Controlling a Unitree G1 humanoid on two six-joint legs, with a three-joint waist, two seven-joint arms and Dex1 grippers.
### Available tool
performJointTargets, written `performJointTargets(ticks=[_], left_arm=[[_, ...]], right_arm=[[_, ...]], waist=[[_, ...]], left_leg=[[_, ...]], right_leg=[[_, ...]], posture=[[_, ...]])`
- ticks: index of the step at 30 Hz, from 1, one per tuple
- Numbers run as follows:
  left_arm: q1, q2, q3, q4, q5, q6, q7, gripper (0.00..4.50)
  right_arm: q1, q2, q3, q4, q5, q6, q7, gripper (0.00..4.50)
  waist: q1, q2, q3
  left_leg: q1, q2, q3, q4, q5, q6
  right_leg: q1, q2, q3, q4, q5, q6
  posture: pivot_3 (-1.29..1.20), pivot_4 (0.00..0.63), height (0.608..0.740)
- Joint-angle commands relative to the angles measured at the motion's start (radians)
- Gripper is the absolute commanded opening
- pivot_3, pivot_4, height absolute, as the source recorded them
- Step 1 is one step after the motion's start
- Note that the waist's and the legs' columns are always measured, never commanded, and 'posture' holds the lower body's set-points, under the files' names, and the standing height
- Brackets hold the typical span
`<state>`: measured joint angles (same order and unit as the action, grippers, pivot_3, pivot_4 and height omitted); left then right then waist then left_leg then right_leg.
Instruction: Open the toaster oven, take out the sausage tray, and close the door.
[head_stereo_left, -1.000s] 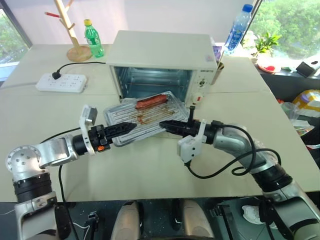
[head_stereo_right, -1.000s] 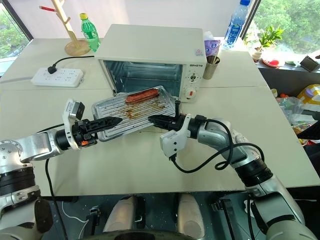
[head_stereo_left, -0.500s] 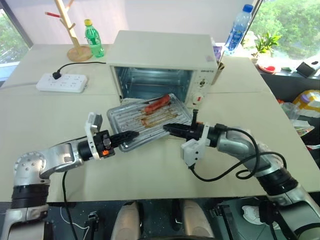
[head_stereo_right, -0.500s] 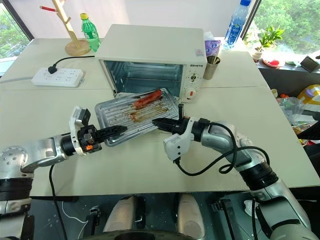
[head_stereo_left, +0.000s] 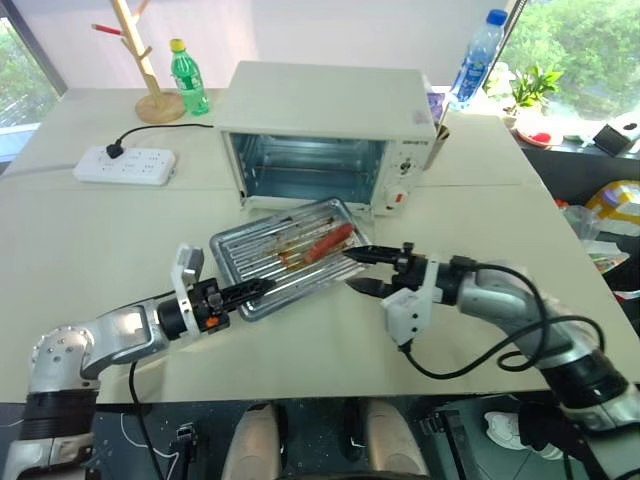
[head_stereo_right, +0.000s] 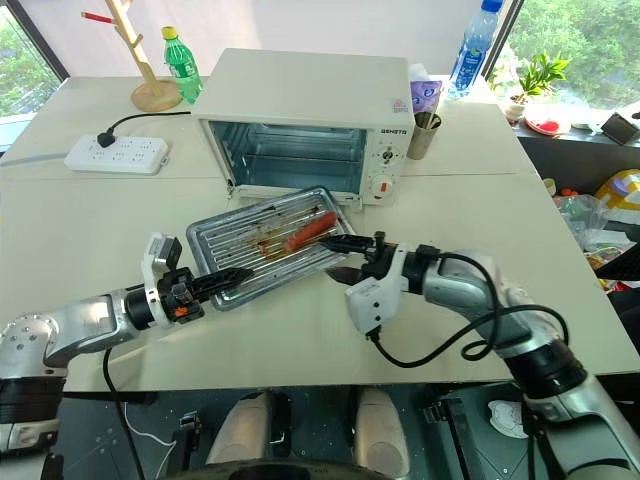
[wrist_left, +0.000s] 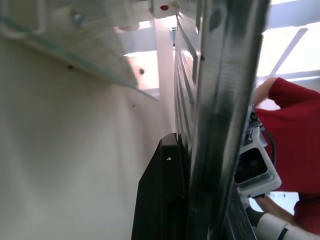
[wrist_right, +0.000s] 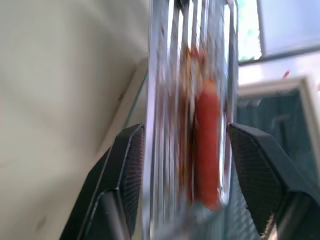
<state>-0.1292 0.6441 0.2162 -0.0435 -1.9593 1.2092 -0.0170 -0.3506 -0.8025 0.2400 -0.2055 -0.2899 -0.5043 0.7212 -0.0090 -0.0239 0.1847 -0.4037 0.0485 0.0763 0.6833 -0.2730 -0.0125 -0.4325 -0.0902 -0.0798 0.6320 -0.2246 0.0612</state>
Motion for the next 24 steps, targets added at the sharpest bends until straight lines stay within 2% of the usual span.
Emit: performJointTargets(ticks=[1, 5, 10, 18, 24], left_arm=[[0.039, 0.033, 0.066, -0.081, -0.013, -0.028, -0.049, 0.0], [0.096, 0.01, 0.128, -0.113, -0.013, -0.072, -0.068, 0.0], [0.218, -0.049, 0.178, -0.217, -0.013, -0.119, -0.089, 0.0], [0.403, -0.183, 0.24, -0.373, -0.013, -0.253, -0.08, 0.0], [0.543, -0.273, 0.286, -0.48, -0.013, -0.373, -0.059, 0.0]], right_arm=[[0.06, -0.115, -0.103, -0.042, 0.264, 0.143, 0.168, 2.69], [0.125, -0.212, -0.165, -0.028, 0.479, 0.318, 0.332, 2.69], [0.128, -0.227, -0.186, -0.004, 0.622, 0.528, 0.444, 2.69], [0.003, -0.123, -0.148, 0.133, 0.634, 0.69, 0.468, 2.69], [-0.082, -0.034, -0.125, 0.269, 0.591, 0.698, 0.469, 2.69]], waist=[[0.001, 0.0, 0.0], [0.003, 0.0, 0.0], [-0.001, 0.001, 0.0], [0.001, 0.0, 0.0], [0.001, 0.001, 0.0]], left_leg=[[0.0, 0.0, 0.0, 0.0, 0.0, 0.0], [0.0, 0.0, 0.0, 0.0, -0.001, 0.001], [0.002, 0.001, -0.001, 0.0, -0.001, 0.002], [0.001, 0.001, -0.001, -0.001, -0.002, 0.002], [0.0, 0.0, -0.001, 0.0, -0.002, 0.002]], right_leg=[[0.0, 0.0, 0.0, 0.0, 0.0, 0.0], [0.001, 0.0, 0.0, -0.001, -0.001, -0.001], [0.001, -0.001, 0.0, -0.001, -0.001, -0.002], [0.001, -0.002, 0.0, -0.002, -0.002, -0.004], [0.0, -0.002, 0.0, -0.002, -0.002, -0.004]], posture=[[0.0, 0.15, 0.722], [0.0, 0.15, 0.722], [0.0, 0.15, 0.722], [0.0, 0.15, 0.722], [0.0, 0.15, 0.722]])
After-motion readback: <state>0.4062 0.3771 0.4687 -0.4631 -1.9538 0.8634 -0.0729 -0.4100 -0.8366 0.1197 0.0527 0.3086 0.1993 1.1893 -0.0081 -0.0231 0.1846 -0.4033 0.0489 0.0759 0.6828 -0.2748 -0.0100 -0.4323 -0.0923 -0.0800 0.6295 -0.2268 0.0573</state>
